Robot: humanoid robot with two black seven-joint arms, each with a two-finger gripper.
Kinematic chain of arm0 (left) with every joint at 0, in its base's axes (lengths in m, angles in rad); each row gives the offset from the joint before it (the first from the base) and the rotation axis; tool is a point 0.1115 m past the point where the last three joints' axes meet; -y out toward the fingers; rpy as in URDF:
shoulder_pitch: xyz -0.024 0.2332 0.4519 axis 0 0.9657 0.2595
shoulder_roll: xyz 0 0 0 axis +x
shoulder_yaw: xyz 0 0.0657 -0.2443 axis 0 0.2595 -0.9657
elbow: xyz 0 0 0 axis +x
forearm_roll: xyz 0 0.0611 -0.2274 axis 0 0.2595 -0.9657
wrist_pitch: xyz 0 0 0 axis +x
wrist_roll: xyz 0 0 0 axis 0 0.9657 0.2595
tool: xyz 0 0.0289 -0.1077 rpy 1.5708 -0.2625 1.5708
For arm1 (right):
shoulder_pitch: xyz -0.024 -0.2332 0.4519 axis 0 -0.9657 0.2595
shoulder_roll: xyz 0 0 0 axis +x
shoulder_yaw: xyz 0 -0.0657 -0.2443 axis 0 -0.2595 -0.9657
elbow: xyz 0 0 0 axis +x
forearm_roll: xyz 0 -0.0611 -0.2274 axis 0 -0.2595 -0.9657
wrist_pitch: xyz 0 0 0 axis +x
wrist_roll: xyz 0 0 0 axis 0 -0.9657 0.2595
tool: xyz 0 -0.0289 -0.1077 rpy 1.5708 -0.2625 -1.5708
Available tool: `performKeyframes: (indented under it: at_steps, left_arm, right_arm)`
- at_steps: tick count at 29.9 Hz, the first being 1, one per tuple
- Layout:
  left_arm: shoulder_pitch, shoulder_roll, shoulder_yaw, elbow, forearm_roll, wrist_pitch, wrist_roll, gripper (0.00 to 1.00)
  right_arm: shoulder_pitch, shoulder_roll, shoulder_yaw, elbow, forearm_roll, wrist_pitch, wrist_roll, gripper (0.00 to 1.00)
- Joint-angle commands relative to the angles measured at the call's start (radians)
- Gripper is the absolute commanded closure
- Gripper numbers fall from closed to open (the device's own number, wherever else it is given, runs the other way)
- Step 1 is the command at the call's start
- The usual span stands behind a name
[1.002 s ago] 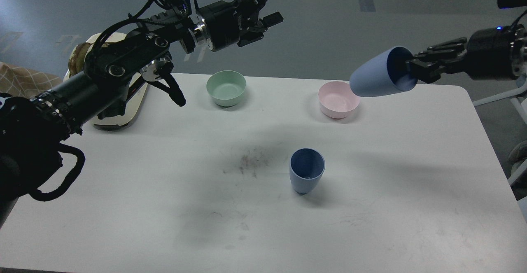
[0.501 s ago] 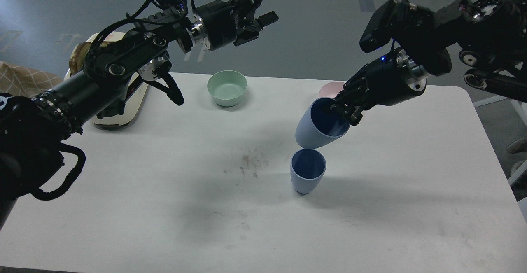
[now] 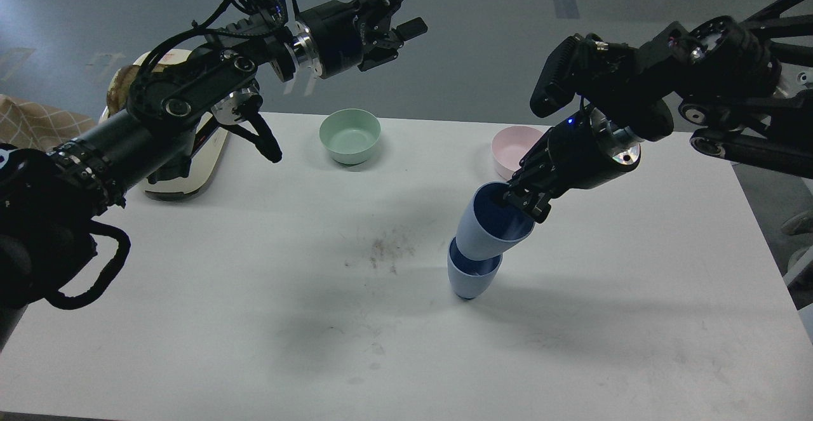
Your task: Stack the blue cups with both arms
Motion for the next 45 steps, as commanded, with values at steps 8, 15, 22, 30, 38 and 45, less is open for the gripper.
performKeyframes:
  at_steps: [8, 15, 22, 30, 38, 45]
  left_arm:
    - [0.001, 0.008, -0.001, -0.001, -0.001, 0.000, -0.002, 0.04]
    - [0.001, 0.011, -0.003, -0.001, -0.001, 0.000, -0.002, 0.04]
    - [0.001, 0.011, -0.003, -0.001, -0.003, 0.000, -0.003, 0.04]
    - [0.001, 0.011, -0.005, 0.001, -0.003, 0.000, -0.003, 0.04]
    - [0.001, 0.011, -0.005, -0.001, -0.003, 0.000, -0.003, 0.04]
    - [0.000, 0.008, -0.005, 0.001, -0.001, 0.000, -0.002, 0.04]
  right_arm:
    - [-0.013, 0.032, -0.012, -0.022, 0.000, 0.000, 0.000, 1.00]
    - [-0.016, 0.037, -0.021, -0.038, 0.000, 0.000, 0.000, 1.00]
    - [-0.030, 0.038, -0.024, -0.039, 0.000, 0.000, 0.000, 1.00]
    - [-0.033, 0.048, -0.022, -0.052, 0.000, 0.000, 0.000, 0.55]
    - [-0.033, 0.040, -0.016, -0.053, 0.002, 0.000, 0.000, 0.12]
    - [-0.002, -0.047, 0.068, -0.124, 0.116, 0.000, 0.000, 0.05]
